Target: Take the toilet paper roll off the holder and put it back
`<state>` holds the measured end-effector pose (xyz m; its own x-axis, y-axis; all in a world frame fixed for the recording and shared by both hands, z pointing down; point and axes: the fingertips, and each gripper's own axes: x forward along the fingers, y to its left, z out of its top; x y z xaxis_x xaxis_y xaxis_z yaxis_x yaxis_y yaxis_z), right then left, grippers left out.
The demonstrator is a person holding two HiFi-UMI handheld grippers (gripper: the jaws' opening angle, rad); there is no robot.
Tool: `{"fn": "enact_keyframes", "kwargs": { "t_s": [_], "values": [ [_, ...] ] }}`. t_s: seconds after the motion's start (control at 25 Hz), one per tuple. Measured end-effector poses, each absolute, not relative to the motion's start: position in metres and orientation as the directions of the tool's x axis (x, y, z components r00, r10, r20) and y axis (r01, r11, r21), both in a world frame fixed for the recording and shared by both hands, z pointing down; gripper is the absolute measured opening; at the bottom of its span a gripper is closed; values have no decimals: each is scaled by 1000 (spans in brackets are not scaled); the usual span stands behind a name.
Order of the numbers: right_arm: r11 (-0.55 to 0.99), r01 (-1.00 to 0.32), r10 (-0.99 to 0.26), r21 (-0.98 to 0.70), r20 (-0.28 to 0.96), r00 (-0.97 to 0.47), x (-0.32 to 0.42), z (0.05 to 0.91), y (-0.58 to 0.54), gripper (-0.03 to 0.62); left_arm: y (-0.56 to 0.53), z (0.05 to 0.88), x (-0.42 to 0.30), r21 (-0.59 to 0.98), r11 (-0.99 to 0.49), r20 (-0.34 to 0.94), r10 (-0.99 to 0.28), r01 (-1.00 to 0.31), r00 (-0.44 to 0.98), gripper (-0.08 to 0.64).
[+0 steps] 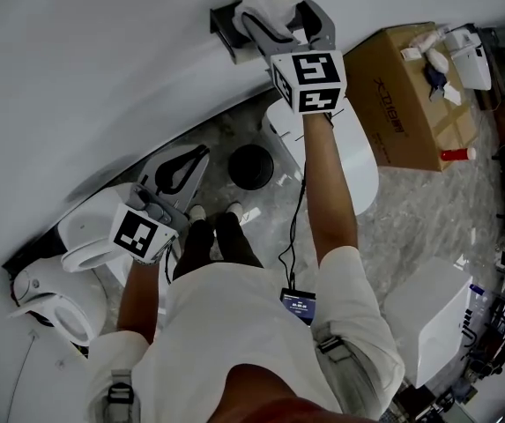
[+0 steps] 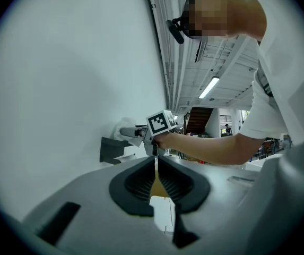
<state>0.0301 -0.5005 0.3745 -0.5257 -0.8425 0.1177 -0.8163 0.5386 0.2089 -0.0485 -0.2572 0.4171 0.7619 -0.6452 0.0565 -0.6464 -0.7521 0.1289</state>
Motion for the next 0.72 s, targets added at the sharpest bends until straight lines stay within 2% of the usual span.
{"fn": "enact_keyframes", "kwargs": {
  "t_s": [0.36, 0.4, 0.48, 0.72],
  "values": [
    [523, -824, -852, 218, 124, -508, 23, 372, -527, 377, -273, 415, -41, 122, -766, 44, -631, -632, 774, 20],
    [515, -826, -857, 229, 133, -497, 24, 373, -528, 369, -271, 416, -42, 124, -763, 48, -634, -634, 772, 20],
    [493, -833, -870, 250, 146, -471, 28, 374, -530, 305, -268, 417, -45, 128, -757, 54, -640, -641, 766, 18],
    [486, -839, -874, 246, 167, -457, 28, 373, -528, 291, -262, 414, -54, 127, -742, 59, -657, -658, 752, 18]
  ]
}}
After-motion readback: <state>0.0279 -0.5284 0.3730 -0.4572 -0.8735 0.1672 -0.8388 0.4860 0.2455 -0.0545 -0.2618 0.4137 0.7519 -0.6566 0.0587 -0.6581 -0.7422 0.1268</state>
